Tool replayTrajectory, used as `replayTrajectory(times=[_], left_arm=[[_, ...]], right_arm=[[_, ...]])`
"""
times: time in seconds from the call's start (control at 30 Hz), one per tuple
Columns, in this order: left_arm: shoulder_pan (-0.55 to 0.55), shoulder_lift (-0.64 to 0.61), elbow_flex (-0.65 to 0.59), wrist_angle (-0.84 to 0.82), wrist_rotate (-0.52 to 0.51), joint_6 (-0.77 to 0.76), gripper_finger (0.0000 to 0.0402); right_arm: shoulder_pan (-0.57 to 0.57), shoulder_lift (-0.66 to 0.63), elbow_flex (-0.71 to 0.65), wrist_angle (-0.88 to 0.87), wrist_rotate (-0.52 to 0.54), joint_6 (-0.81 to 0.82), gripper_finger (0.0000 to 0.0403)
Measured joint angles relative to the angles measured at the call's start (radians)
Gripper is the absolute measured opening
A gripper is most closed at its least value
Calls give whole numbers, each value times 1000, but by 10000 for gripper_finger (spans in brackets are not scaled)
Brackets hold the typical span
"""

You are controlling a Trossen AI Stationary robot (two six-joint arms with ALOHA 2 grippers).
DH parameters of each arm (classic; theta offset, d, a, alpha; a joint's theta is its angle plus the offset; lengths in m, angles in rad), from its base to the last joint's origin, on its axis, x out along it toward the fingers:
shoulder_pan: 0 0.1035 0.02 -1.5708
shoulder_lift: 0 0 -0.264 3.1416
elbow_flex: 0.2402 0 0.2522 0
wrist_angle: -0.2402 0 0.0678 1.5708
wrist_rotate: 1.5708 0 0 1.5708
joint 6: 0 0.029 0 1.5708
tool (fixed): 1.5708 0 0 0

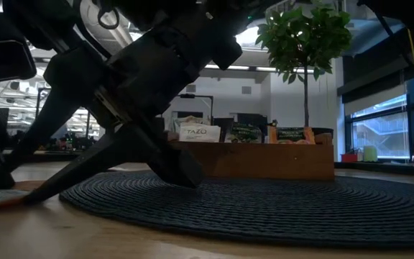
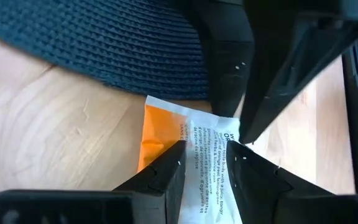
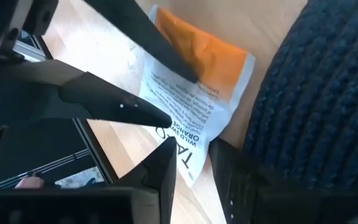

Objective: Pick & Place Tea
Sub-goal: Put the white tea bag into the left section of the wooden organizer

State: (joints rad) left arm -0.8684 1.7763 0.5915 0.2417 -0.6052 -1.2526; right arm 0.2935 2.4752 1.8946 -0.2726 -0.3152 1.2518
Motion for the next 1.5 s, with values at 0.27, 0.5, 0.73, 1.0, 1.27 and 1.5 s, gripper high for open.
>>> replayTrajectory(times=[0.27, 0.5, 0.73, 1.0, 1.27, 1.5], left_arm=[[0, 0, 0, 6, -14, -89, 116], [-2, 0, 0, 8, -22, -89, 116], [-3, -39, -6, 22, -15, 56, 116], [-2, -224, -9, -75, -18, 280, 116], [21, -513, -7, -264, -97, 481, 116], [95, -634, -5, -252, -111, 615, 116]], right_arm=[[7, 0, 0, 1, 12, -22, 98], [7, 0, -1, -6, 15, -59, 48], [8, 3, 11, -2, 17, -107, 7], [10, 6, 190, -213, 6, -287, 3], [-9, -21, 454, -790, 154, -709, 2], [-8, -97, 457, -980, 250, -921, 1]])
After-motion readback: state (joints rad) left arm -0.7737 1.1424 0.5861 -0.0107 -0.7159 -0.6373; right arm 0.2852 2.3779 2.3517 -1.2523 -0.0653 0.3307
